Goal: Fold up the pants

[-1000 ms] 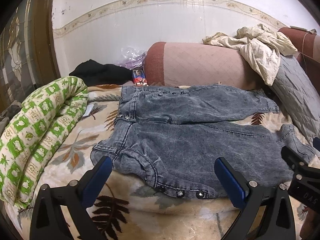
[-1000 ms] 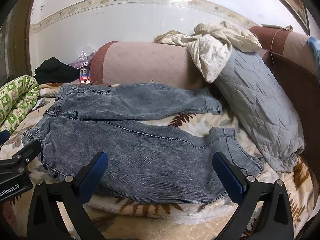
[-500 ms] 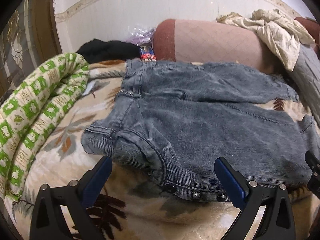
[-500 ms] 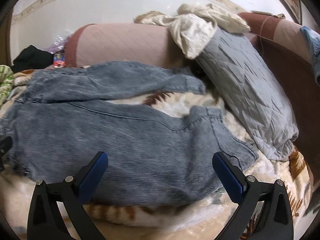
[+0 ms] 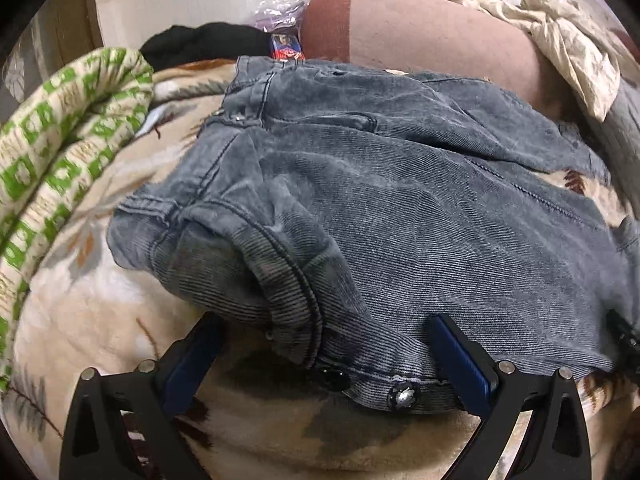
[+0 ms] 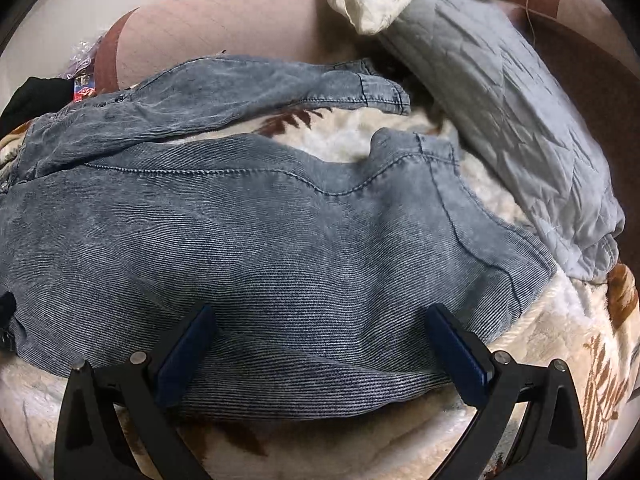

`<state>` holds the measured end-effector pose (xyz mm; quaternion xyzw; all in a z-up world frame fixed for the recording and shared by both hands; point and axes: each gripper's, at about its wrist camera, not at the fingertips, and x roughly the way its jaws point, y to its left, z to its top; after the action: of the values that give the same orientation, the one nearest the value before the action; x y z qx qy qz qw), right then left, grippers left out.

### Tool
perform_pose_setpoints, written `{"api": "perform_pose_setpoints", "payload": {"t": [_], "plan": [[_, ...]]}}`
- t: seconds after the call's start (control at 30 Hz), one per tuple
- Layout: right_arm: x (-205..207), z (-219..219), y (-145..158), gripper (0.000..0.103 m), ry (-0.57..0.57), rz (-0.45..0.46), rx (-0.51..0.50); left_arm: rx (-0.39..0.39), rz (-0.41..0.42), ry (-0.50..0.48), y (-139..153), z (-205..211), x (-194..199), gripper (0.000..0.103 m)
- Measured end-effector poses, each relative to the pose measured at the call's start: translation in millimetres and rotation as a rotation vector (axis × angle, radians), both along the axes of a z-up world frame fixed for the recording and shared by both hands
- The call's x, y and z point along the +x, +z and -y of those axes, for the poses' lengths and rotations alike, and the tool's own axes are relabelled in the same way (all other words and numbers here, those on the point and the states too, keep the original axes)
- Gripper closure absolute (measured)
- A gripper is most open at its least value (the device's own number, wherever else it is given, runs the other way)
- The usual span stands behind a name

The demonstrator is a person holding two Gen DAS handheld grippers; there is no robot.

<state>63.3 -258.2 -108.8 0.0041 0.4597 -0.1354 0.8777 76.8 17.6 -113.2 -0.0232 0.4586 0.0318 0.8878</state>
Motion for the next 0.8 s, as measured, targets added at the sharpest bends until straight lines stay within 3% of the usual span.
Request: {"api": "perform_pose_setpoints", "payload": {"t": [0.2, 0.5, 0.8], "plan": [[-0.3, 14.4, -5.3, 0.0, -0.008, 0.001, 0.117, -0.028, 0.0, 0.0, -4.2, -2.4, -5.3, 0.0], [0.8, 13.2, 0.9, 0.0, 0.026, -0.021, 0.129, -0.047, -0.057, -0.069, 2.1, -8.0, -1.8, 0.0], [-4.5, 25.7, 58.9, 0.0, 0.092, 0.105, 0.184, 0.009, 0.112, -0.029, 68.3, -43.5, 0.7, 0.0]]}}
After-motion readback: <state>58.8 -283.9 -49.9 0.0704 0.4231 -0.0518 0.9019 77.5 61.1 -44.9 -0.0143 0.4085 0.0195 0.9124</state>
